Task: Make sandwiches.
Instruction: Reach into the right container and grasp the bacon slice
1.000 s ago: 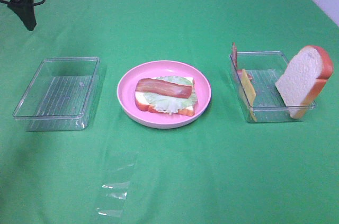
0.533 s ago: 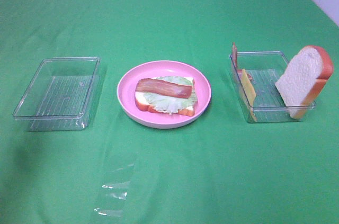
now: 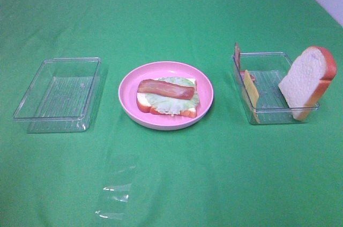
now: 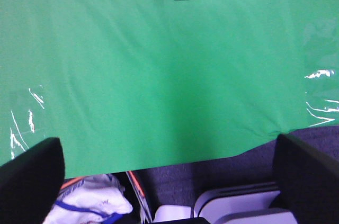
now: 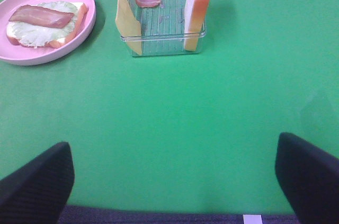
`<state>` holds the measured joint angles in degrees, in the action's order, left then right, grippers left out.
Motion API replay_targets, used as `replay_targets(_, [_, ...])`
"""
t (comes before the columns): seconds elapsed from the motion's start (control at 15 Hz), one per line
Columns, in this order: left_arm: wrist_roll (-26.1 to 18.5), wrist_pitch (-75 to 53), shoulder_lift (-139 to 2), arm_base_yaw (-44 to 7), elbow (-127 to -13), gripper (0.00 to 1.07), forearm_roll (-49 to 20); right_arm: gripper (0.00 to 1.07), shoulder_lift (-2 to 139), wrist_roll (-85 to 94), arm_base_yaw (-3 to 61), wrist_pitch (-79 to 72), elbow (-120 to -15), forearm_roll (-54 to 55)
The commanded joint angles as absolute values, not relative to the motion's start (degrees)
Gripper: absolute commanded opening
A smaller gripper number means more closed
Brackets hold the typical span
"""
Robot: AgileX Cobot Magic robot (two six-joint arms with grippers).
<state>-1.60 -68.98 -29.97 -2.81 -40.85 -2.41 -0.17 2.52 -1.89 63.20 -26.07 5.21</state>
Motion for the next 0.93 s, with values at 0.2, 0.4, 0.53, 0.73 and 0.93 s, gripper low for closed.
replay_targets(0.2, [-1.32,-68.24,-10.60,-2.81,-34.32,1.00,-0.69,0.98,-2.01,2.69,-1.83,62.85,-25.84,5.39])
replay_targets(0.4, [-1.32,-65.26,0.69,-2.81,-31.68,1.00,-1.03,0.98,-2.01,2.69,-1.83,62.85,-25.84,5.39])
replay_targets(0.53, [-1.38,-63.25,1.09,-2.81,-30.65,1.00,-1.49,0.98,-2.01,2.69,-1.83,62.85,-25.84,5.27])
replay_targets(0.73, [-1.60,-61.76,1.26,-2.81,-29.68,0.99,-2.23,0.98,-1.83,2.69,-1.83,62.85,-25.84,5.44])
replay_targets(0.93, [-0.74,-61.65,1.26,-2.81,-29.68,0.99,-2.12,0.98,-1.83,2.69,-1.83,62.85,-25.84,5.50])
